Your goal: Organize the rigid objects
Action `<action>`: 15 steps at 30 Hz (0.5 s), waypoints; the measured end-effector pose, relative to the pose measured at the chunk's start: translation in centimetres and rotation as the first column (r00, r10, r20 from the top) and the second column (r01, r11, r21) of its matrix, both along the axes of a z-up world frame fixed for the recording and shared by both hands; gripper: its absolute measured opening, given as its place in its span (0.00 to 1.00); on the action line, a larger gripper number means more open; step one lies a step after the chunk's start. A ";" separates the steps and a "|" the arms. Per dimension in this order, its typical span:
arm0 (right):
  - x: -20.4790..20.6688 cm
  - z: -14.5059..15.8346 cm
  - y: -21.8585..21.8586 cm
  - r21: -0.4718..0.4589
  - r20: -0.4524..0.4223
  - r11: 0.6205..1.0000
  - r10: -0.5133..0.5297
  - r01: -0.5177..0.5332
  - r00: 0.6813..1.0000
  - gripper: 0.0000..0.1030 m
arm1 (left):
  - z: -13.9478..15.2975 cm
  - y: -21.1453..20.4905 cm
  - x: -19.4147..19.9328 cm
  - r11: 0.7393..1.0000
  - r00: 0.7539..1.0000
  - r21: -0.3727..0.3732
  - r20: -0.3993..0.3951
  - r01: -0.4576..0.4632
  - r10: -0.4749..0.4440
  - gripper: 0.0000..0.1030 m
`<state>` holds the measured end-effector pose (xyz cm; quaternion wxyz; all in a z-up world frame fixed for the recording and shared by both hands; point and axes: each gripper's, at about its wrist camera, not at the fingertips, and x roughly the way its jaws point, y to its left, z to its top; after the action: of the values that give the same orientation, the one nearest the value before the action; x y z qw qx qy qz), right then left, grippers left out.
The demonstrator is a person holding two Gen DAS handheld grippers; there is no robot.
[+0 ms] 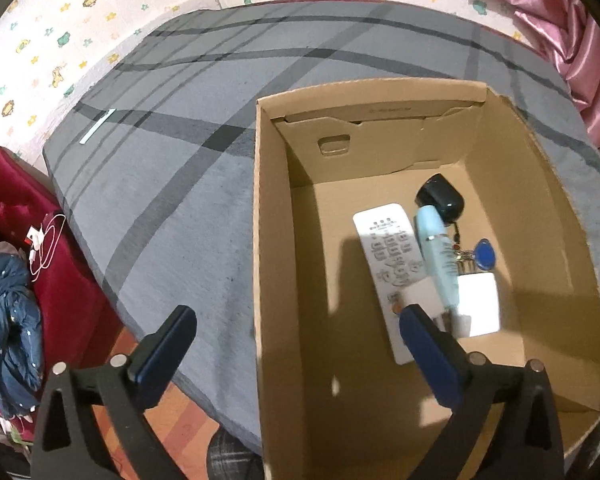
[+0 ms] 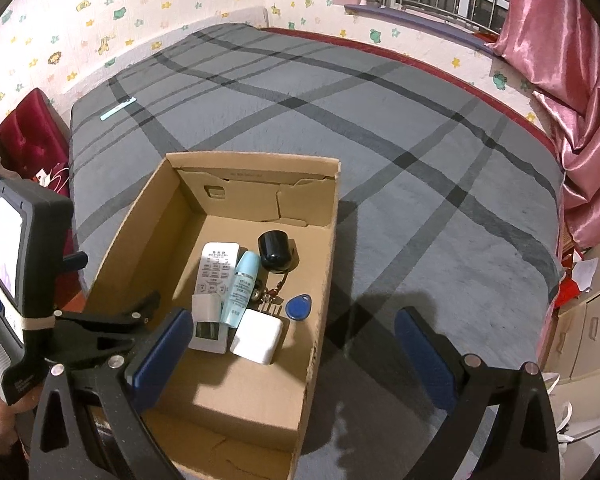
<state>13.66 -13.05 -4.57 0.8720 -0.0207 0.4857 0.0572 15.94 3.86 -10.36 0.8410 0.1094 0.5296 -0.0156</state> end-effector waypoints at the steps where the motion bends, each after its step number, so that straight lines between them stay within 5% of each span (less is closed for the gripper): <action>1: -0.3 0.2 -0.1 0.003 0.003 1.000 -0.001 0.001 1.000 1.00 | 0.4 0.0 -0.3 1.000 1.000 -0.004 0.009 -0.006 0.006 1.00; 15: -4.9 3.8 -1.5 0.028 0.069 0.999 -0.031 0.030 0.997 1.00 | 6.2 -1.2 -6.2 0.997 0.993 -0.069 0.115 -0.021 0.029 1.00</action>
<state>8.72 -14.59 -0.82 0.8893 -0.0036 0.4547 0.0496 9.75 2.62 -4.11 0.8737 0.0748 0.4804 -0.0165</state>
